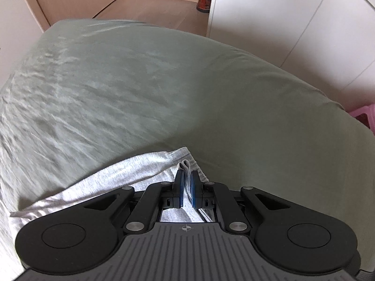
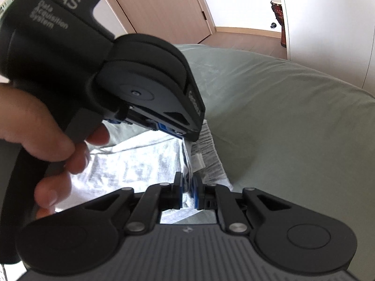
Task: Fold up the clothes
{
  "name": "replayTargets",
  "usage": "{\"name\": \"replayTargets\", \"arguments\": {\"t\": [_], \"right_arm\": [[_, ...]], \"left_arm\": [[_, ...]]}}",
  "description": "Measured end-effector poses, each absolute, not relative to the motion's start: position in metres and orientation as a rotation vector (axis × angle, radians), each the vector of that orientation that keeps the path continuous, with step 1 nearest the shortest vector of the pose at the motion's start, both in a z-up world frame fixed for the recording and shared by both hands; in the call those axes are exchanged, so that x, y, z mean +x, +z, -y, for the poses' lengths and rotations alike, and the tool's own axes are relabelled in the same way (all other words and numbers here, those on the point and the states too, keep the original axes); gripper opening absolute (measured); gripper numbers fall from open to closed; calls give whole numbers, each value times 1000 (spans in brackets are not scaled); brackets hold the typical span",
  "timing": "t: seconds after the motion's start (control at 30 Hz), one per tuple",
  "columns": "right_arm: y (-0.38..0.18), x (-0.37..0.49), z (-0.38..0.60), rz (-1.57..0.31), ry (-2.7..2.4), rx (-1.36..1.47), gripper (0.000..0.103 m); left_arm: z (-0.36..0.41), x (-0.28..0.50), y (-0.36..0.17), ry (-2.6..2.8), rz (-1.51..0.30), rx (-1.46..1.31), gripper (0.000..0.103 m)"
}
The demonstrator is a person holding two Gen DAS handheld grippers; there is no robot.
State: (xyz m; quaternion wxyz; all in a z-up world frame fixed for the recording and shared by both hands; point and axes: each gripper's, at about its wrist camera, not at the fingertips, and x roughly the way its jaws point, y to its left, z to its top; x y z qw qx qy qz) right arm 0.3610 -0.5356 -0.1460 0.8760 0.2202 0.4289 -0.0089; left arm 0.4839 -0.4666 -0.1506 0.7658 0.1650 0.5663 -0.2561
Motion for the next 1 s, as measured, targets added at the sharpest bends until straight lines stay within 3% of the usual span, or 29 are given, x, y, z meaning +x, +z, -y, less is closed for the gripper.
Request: {"name": "replayTargets", "arguments": {"t": [0.13, 0.37, 0.57, 1.0], "right_arm": [[-155, 365, 540, -914, -44, 458, 12], [-148, 348, 546, -879, -113, 432, 34], [-128, 341, 551, -784, -63, 466, 34], [-140, 368, 525, -861, 3, 353, 34]], "left_arm": [[466, 485, -155, -576, -1235, 314, 13], [448, 488, -122, -619, -1175, 228, 24], [361, 484, -92, -595, -1138, 196, 24], [201, 443, -120, -443, -1169, 73, 24]]}}
